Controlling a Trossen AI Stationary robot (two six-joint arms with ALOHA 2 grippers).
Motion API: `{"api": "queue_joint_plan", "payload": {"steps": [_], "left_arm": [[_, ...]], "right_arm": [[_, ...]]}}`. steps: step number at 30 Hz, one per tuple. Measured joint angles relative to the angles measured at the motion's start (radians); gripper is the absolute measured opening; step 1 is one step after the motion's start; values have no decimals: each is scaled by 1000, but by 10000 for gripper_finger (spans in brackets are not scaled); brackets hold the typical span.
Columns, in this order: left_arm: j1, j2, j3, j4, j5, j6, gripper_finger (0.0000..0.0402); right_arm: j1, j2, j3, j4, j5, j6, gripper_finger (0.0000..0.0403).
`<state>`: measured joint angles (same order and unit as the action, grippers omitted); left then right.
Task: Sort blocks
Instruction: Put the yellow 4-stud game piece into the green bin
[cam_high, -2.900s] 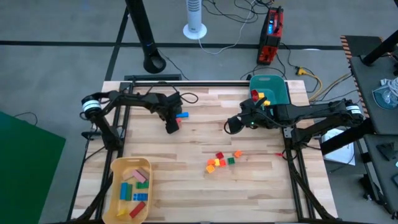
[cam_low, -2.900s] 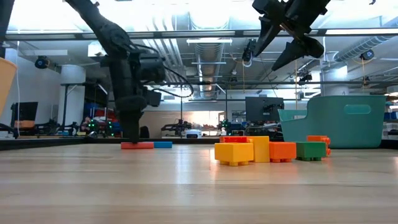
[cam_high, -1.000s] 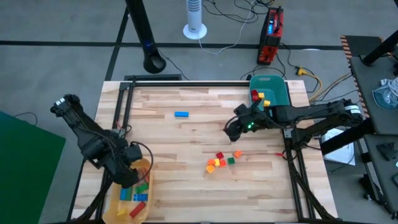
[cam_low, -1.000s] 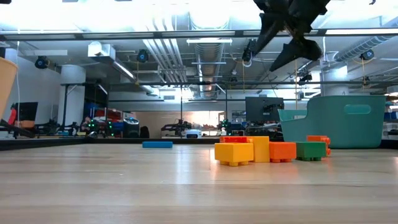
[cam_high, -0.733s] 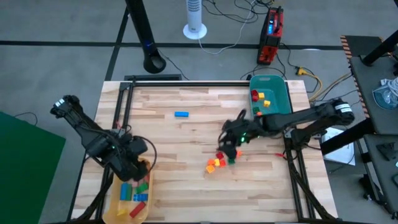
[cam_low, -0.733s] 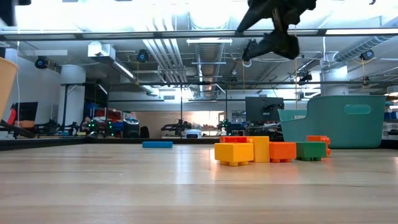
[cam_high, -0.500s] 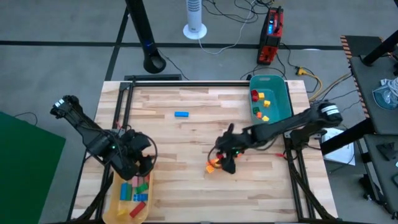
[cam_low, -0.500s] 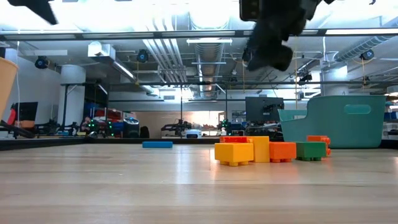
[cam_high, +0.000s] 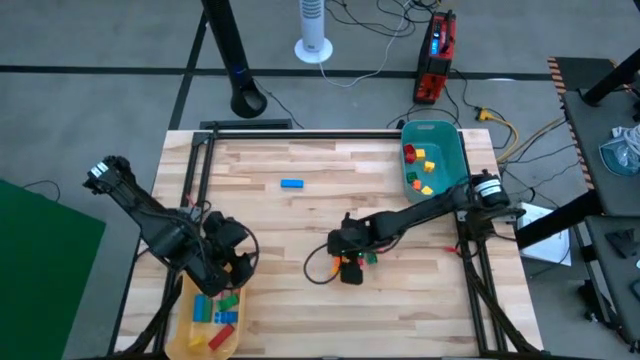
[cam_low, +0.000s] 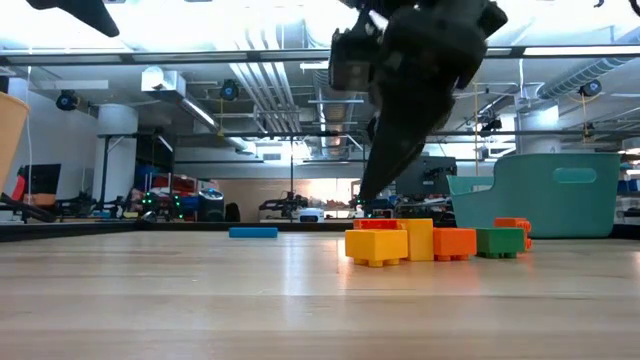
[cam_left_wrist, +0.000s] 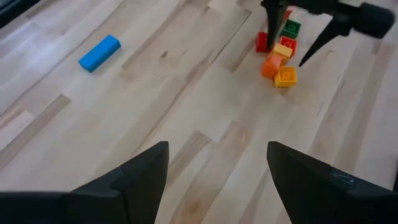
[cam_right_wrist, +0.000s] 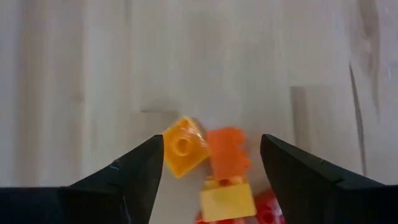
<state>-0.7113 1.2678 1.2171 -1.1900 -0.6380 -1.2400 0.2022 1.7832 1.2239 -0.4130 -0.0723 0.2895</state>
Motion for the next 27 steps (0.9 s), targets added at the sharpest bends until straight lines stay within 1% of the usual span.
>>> {"api": "queue_joint_plan", "payload": {"steps": [3, 7, 17, 27], "left_arm": [[0, 20, 0, 4, 0, 0, 258], [0, 43, 0, 5, 1, 0, 259], [0, 67, 0, 11, 2, 0, 259], [0, 66, 0, 10, 2, 0, 259]], "right_arm": [[-7, 40, 35, -75, 13, -13, 252], [-14, 76, 59, -108, 20, -30, 236], [-24, 83, 64, -106, 29, -100, 193], [-24, 85, 64, -103, 19, -175, 129]]}}
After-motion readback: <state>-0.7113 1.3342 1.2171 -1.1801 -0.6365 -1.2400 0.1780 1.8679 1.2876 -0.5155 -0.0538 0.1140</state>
